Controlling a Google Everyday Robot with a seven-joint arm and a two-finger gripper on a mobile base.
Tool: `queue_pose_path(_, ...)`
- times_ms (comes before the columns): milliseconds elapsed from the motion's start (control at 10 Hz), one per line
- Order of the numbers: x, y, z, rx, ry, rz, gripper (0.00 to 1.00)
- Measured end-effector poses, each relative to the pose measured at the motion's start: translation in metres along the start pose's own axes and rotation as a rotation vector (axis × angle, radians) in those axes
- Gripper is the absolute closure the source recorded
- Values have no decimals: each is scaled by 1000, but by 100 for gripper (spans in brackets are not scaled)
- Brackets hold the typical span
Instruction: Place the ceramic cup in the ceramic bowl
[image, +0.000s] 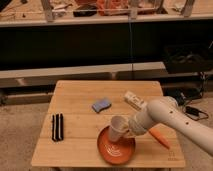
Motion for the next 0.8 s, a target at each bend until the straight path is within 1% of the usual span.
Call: queue_pose_path(800,1,1,1,-3,-2,-35,94)
